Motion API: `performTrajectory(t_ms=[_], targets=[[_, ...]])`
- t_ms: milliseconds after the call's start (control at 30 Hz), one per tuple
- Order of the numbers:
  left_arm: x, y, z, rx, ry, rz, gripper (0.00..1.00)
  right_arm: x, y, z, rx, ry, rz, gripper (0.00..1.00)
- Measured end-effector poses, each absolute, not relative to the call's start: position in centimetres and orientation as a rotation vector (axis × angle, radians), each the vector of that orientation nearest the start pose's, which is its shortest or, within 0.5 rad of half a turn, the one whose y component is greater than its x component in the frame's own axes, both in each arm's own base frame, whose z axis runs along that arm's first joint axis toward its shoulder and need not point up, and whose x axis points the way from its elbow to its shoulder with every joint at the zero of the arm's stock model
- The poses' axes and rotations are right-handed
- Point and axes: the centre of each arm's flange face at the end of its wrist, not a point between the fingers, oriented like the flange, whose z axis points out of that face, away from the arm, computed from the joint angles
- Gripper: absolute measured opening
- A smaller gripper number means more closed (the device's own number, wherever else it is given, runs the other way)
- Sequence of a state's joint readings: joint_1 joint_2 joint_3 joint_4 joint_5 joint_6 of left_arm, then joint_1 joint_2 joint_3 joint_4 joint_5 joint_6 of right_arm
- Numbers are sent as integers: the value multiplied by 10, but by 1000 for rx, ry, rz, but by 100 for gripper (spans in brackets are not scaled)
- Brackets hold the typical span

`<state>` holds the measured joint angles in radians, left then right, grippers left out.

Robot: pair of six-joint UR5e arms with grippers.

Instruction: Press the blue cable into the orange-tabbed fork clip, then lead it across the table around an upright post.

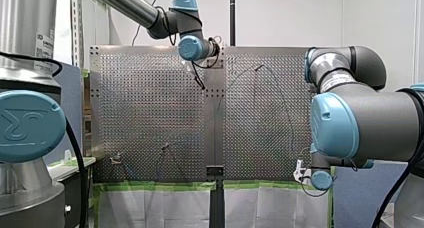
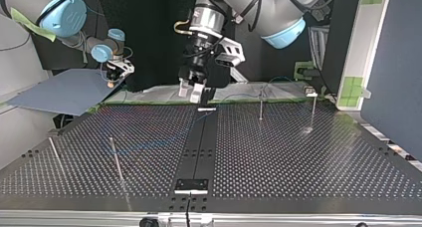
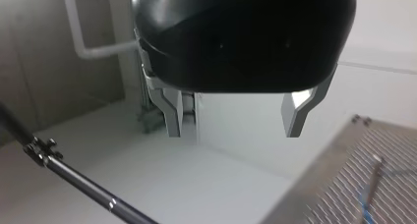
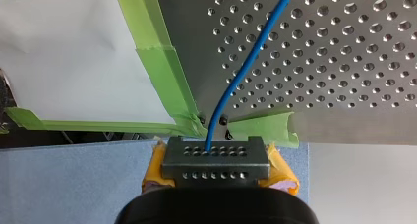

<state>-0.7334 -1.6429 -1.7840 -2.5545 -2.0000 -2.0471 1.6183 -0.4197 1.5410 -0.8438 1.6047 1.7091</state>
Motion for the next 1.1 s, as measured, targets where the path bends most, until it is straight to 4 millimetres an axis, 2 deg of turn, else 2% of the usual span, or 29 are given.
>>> performTrajectory(t_ms=[233, 500, 1100], targets=[[331, -412, 357, -236, 1358, -659, 100, 160, -620, -141, 1347, -1510, 1154, 0], [324, -403, 327, -222, 1368, -627, 100, 161, -620, -141, 1348, -1509, 1155, 0], [287, -371, 252, -104, 1496, -507, 100, 164, -619, -141, 1354, -1509, 1155, 0]])
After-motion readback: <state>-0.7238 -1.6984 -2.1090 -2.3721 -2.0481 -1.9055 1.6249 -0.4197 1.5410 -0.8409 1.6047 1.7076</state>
